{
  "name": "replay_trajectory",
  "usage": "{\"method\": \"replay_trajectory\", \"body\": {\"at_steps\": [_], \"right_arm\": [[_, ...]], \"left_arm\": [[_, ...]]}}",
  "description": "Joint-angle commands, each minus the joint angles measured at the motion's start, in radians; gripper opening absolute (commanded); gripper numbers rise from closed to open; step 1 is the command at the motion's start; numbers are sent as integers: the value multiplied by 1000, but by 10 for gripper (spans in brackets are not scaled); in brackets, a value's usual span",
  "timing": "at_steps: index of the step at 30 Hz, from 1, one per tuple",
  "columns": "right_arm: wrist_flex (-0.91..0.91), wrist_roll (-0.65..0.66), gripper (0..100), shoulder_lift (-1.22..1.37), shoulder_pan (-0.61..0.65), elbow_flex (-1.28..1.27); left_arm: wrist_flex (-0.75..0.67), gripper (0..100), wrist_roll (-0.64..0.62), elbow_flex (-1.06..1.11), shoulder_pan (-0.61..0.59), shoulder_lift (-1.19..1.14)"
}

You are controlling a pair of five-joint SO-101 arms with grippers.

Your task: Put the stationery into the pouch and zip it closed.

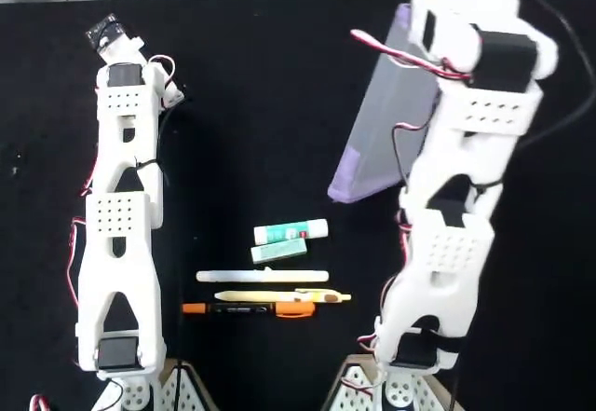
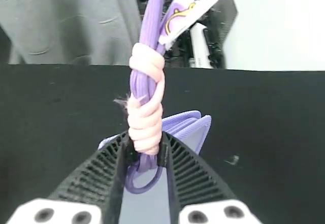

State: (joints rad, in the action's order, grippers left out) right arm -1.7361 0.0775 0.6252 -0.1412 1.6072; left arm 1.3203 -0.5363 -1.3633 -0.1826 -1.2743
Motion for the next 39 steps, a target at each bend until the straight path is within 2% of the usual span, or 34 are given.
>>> {"method": "replay_trajectory", "body": {"at_steps": [1,6,10,14,29,39], "right_arm": [[-32,-3,11,-56,-58,21],[-35,60,11,-85,-149,-99],[-32,69,11,-193,-226,-341],[-32,138,11,-338,-256,-591],[26,453,11,-1032,-180,-1570],[49,692,11,-1196,-141,-2037]], "left_arm": [[-23,30,12,-7,-50,-2],[-23,30,12,-7,-50,-2],[-25,30,12,-7,-50,-2],[-25,30,12,-7,-50,-2],[-23,30,12,-18,-54,-40],[-23,30,12,-18,-74,-46]]}}
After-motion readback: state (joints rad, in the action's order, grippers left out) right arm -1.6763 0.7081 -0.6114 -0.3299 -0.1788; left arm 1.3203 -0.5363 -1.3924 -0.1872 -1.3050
